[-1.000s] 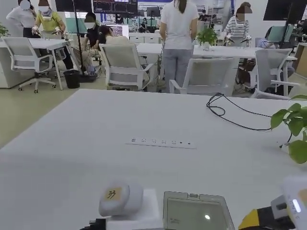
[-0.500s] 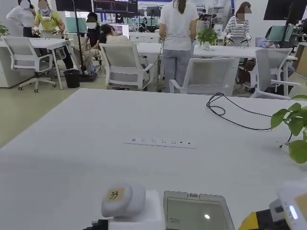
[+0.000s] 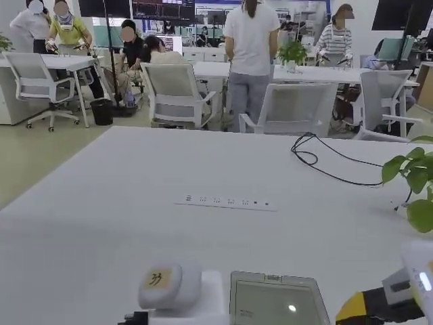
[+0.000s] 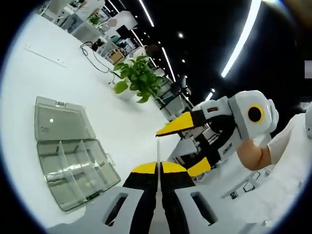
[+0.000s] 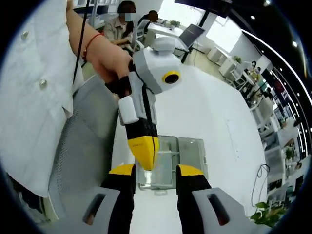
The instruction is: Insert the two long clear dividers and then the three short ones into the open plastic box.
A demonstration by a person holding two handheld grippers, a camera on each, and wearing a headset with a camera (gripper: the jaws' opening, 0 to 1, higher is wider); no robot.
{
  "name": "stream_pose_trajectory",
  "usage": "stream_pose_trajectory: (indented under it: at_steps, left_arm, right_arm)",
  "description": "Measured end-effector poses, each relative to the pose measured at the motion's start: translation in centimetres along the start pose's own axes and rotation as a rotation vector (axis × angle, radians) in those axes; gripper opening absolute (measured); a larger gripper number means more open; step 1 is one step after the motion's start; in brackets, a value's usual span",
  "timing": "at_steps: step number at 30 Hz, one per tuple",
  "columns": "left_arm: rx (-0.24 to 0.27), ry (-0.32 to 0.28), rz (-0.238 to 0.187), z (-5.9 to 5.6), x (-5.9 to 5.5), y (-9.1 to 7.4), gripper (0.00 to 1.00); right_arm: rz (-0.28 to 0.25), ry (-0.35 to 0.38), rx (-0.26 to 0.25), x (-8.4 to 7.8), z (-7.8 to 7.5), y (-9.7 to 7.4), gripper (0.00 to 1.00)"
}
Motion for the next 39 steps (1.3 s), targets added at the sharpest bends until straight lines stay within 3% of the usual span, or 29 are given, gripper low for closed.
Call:
stream_pose_trajectory:
  at_steps: [4, 6, 9, 12, 13, 15, 21, 26, 39]
  left_arm:
    - [-0.012, 0.168, 0.051, -0.6, -0.2, -0.1, 0.0]
    - [-0.023, 0.24, 0.058, -0.9, -0.2, -0.2, 0.0]
    - [-0.055, 0.368, 0.083, -1.6, -0.5, -0.3, 0.0]
    - [-0.082, 0.454, 0.094, -2.1, -0.6, -0.5, 0.0]
    - [-0.086, 0.463, 0.095, -2.2, -0.6, -0.5, 0.0]
    - [-0.101, 0.545, 0.069, -2.6, -0.3, -0.7, 0.0]
    - [-0.107, 0.614, 0.088, -2.8, -0.5, -1.0, 0.0]
    - [-0.138, 0.625, 0.084, -3.2, -0.6, -1.1, 0.0]
    - [-0.144, 0.645, 0.096, -3.2, -0.9, -1.0, 0.0]
  right_arm:
    - [-0.086, 0.086, 0.074, 0.0, -1.1, -1.3, 0.32]
    - [-0.13, 0.132, 0.151, -0.1, -1.3, -1.7, 0.28]
    - [-0.167, 0.13, 0.24, -0.1, -1.3, -2.2, 0.24]
    - [-0.18, 0.136, 0.318, -0.1, -1.1, -2.5, 0.19]
    - [-0.19, 0.138, 0.345, 0.0, -1.0, -2.4, 0.17]
    - [-0.191, 0.15, 0.388, 0.0, -0.8, -2.3, 0.15]
    - [-0.185, 0.14, 0.476, -0.2, -0.3, -1.8, 0.12]
    - [-0.186, 0.134, 0.521, 0.3, 0.6, -1.3, 0.09]
    - [-0.188, 0.133, 0.554, 0.1, 1.0, -0.6, 0.04]
Point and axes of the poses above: the centre of the closed fingertips' face, and the gripper's own axes: y roughly forward along the fingers, z roughly to its left, x roughly out of its top, the point moved 6 cm from there along -y, roughly backward along the fingers, and after that the axes turned 6 degrees about z, right-handed, at the moved point
